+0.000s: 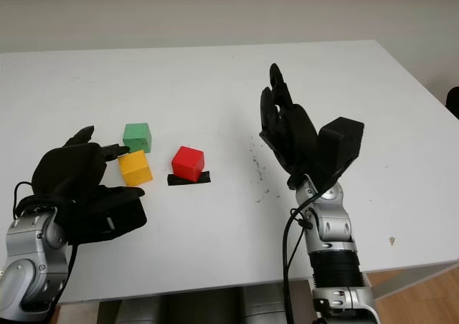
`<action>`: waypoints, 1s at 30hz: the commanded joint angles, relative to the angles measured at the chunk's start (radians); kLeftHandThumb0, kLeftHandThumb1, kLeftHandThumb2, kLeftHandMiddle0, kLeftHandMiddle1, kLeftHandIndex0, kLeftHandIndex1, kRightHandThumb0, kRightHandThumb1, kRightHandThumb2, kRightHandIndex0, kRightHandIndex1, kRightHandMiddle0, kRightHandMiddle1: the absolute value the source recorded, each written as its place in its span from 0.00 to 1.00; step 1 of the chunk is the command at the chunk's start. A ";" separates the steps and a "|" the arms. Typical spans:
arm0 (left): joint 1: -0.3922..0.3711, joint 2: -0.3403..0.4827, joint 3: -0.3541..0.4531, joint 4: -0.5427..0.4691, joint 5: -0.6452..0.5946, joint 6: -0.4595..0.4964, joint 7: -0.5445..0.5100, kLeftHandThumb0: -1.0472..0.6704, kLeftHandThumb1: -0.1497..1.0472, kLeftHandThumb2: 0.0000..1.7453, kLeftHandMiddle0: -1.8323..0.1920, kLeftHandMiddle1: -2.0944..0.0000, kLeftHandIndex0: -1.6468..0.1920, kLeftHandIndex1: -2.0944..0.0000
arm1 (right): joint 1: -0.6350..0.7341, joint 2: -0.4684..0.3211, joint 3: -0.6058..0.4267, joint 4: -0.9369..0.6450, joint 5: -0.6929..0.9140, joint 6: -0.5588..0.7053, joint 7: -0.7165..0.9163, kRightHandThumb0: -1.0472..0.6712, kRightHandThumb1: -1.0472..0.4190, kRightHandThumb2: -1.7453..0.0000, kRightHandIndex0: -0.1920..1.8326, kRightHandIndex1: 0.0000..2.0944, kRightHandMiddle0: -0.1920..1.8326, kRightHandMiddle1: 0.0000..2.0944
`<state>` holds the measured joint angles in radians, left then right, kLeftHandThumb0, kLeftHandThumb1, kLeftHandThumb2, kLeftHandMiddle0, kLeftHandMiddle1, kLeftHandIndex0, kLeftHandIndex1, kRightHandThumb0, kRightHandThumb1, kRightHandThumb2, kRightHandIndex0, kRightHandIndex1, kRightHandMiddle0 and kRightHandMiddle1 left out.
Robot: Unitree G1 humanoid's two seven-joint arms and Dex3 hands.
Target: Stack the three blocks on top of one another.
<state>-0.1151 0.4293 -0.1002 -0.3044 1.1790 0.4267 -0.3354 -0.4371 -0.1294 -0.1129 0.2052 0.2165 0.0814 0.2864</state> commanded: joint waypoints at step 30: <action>-0.042 -0.016 -0.014 0.050 -0.137 0.001 0.085 0.25 0.92 0.03 0.80 0.97 0.54 0.73 | 0.005 -0.018 -0.002 -0.027 0.004 0.002 0.006 0.18 0.00 0.59 0.00 0.00 0.00 0.00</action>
<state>-0.1443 0.4219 -0.1111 -0.2504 1.0500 0.4235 -0.2579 -0.4328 -0.1378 -0.1132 0.2009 0.2178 0.0818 0.2893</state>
